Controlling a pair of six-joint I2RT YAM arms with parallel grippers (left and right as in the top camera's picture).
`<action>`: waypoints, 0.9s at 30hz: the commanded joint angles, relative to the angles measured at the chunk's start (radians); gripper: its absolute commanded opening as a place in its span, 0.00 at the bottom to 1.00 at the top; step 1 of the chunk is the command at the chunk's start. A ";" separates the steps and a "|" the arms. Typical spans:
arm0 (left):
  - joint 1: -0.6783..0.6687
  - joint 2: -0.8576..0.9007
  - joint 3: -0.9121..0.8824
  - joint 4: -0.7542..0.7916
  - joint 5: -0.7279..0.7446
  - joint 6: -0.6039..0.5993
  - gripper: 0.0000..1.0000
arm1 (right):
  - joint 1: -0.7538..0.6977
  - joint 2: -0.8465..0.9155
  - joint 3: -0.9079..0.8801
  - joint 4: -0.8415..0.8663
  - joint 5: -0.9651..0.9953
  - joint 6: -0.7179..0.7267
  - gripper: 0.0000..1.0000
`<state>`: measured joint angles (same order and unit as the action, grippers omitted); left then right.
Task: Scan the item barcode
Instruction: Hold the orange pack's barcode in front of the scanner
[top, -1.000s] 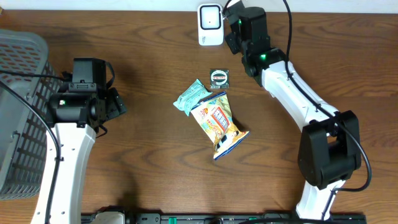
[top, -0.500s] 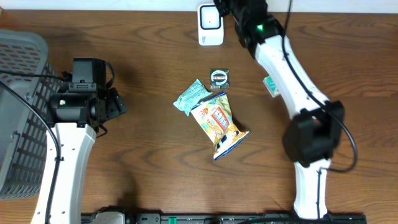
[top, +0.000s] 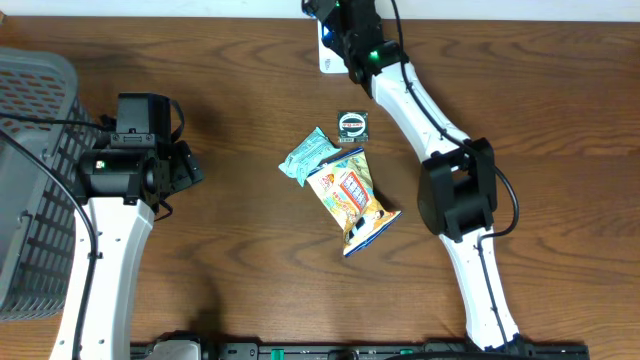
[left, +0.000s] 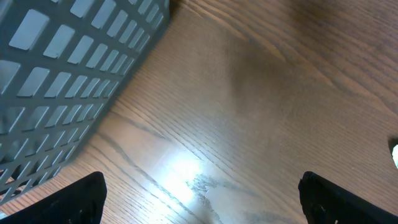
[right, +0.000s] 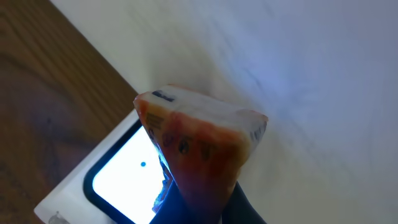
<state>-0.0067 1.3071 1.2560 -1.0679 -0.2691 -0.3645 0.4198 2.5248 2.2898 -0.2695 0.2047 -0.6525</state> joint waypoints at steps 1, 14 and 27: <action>0.004 0.001 0.003 -0.003 -0.020 0.009 0.98 | 0.001 -0.017 0.013 -0.031 0.025 -0.037 0.01; 0.004 0.001 0.003 -0.003 -0.021 0.009 0.98 | -0.019 -0.026 0.014 -0.092 0.120 0.009 0.01; 0.004 0.001 0.003 -0.003 -0.020 0.009 0.97 | -0.170 -0.166 0.015 -0.235 0.130 0.348 0.01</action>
<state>-0.0067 1.3071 1.2564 -1.0679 -0.2691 -0.3645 0.3355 2.4367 2.2898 -0.4549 0.3103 -0.4316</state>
